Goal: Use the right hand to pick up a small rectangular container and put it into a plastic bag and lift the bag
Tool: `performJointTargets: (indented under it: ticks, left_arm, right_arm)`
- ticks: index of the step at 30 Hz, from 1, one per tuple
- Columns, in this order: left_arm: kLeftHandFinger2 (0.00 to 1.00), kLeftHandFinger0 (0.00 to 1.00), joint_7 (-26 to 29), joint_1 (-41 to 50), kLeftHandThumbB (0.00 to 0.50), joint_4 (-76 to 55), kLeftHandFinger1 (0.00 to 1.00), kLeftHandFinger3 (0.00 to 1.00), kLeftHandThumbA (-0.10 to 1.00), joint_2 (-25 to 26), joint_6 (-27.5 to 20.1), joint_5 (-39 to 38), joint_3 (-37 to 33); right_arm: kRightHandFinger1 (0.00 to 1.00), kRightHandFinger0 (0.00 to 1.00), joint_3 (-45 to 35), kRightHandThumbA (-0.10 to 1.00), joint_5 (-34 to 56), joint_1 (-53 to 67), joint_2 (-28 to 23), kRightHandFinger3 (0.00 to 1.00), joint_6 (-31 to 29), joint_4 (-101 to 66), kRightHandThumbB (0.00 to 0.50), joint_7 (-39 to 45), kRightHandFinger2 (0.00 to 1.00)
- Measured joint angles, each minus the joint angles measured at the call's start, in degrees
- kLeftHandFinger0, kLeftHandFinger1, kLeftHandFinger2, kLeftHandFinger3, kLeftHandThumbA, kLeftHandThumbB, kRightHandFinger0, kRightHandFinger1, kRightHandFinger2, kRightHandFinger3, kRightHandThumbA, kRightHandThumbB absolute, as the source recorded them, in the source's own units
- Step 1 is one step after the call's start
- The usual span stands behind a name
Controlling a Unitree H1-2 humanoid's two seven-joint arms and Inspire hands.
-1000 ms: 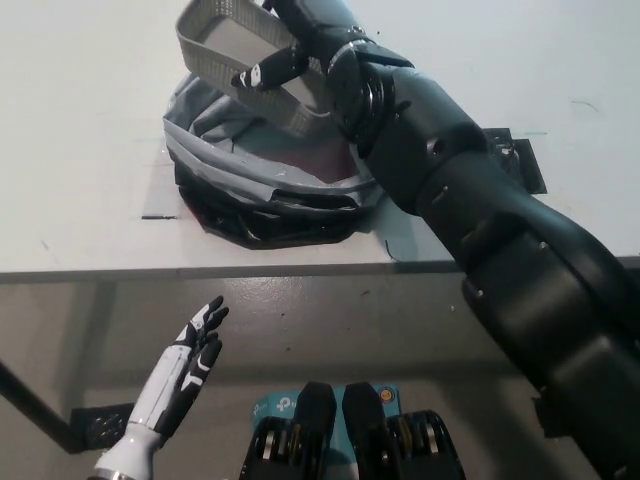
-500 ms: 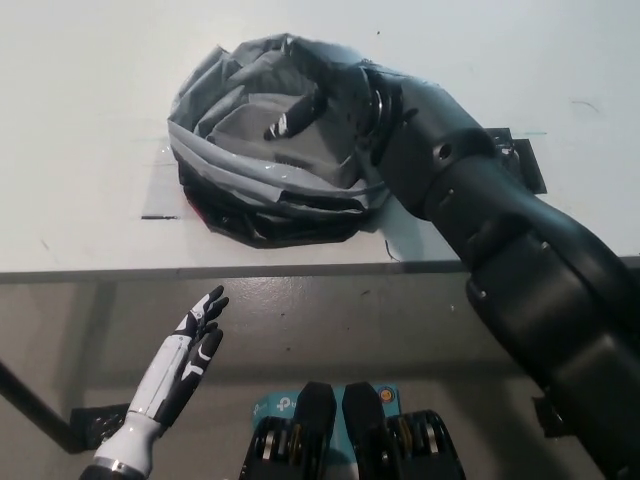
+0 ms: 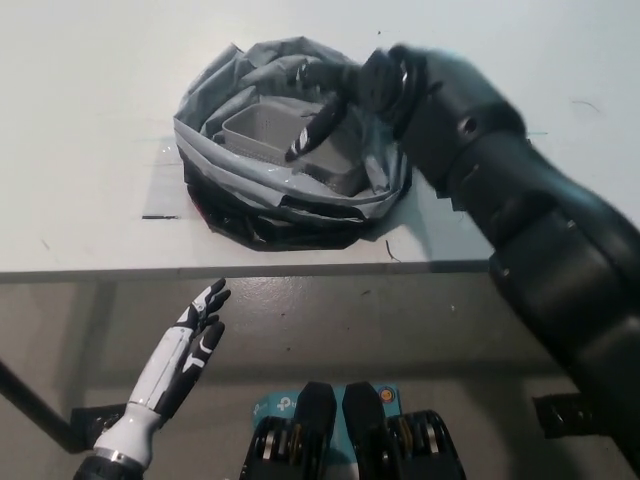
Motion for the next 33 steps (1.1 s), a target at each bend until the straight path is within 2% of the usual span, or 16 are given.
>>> performJointTargets:
  ticks: [1,6,11,12,15,17,20,22,24,27,31,33]
  left_arm:
    - [1.0,1.0,0.0,-0.1,0.224,0.0,1.0,1.0,1.0,0.0,0.0,0.0,0.0]
    - [1.0,1.0,-0.1,-0.1,0.214,0.0,1.0,1.0,1.0,0.2,0.0,0.0,-0.1]
    - [1.0,1.0,0.0,-0.1,0.215,0.1,1.0,1.0,1.0,0.5,0.0,0.0,-0.2]
    - [1.0,1.0,0.0,-0.1,0.215,0.1,1.0,1.0,1.0,0.6,-0.1,0.1,-0.3]
    - [1.0,1.0,0.0,-0.1,0.216,0.3,1.0,1.0,1.0,0.7,-0.1,0.2,-0.3]
    - [1.0,1.0,0.0,-0.1,0.211,0.5,1.0,1.0,1.0,0.7,-0.1,0.2,-0.3]
    - [1.0,1.0,0.0,-0.1,0.214,0.5,1.0,1.0,1.0,0.7,-0.1,0.2,-0.3]
    - [1.0,1.0,0.0,-0.1,0.217,0.5,1.0,1.0,1.0,0.7,-0.1,0.2,-0.4]
    - [1.0,1.0,0.0,-0.1,0.226,0.5,1.0,1.0,1.0,0.7,-0.1,0.2,-0.4]
    - [1.0,1.0,0.0,-0.1,0.214,0.5,1.0,1.0,1.0,0.7,-0.1,0.2,-0.4]
    - [1.0,1.0,-0.1,-0.1,0.222,0.5,1.0,1.0,1.0,0.7,0.0,0.2,-0.4]
    - [1.0,1.0,-0.1,-0.1,0.219,0.5,1.0,1.0,1.0,0.7,0.1,0.2,-0.4]
  right_arm:
    - [1.0,1.0,-1.2,0.91,0.7,-0.2,-0.4,1.0,-0.1,-0.4,0.483,0.0,1.0]
    - [1.0,1.0,-5.9,1.0,2.9,-0.6,-2.8,1.0,-1.6,-6.7,0.475,-2.3,1.0]
    - [1.0,1.0,-9.5,0.99,3.9,-1.4,-4.7,1.0,-3.1,-14.1,0.454,-6.7,1.0]
    - [1.0,1.0,-10.2,1.0,4.1,-1.4,-5.0,1.0,-3.5,-15.5,0.472,-7.6,1.0]
    - [1.0,1.0,-11.5,0.98,4.6,-1.4,-5.8,1.0,-4.9,-17.9,0.472,-9.9,1.0]
    - [1.0,1.0,-11.8,0.94,4.7,-1.4,-6.3,1.0,-5.3,-18.4,0.467,-10.9,1.0]
    - [1.0,1.0,-11.9,0.94,4.8,-1.0,-6.9,1.0,-5.5,-18.6,0.479,-12.1,1.0]
    - [1.0,1.0,-11.9,0.89,4.8,-0.5,-7.1,1.0,-5.5,-18.3,0.47,-12.6,1.0]
    - [1.0,1.0,-11.9,0.91,4.9,0.8,-7.2,1.0,-5.5,-17.6,0.462,-13.1,1.0]
    - [1.0,1.0,-11.7,0.91,4.9,2.3,-7.2,1.0,-5.8,-16.3,0.484,-13.5,1.0]
    - [1.0,1.0,-11.5,0.93,4.9,4.5,-7.3,1.0,-6.3,-12.9,0.473,-14.1,1.0]
    - [1.0,1.0,-11.2,0.91,4.8,5.2,-7.3,1.0,-6.4,-11.4,0.463,-14.3,1.0]
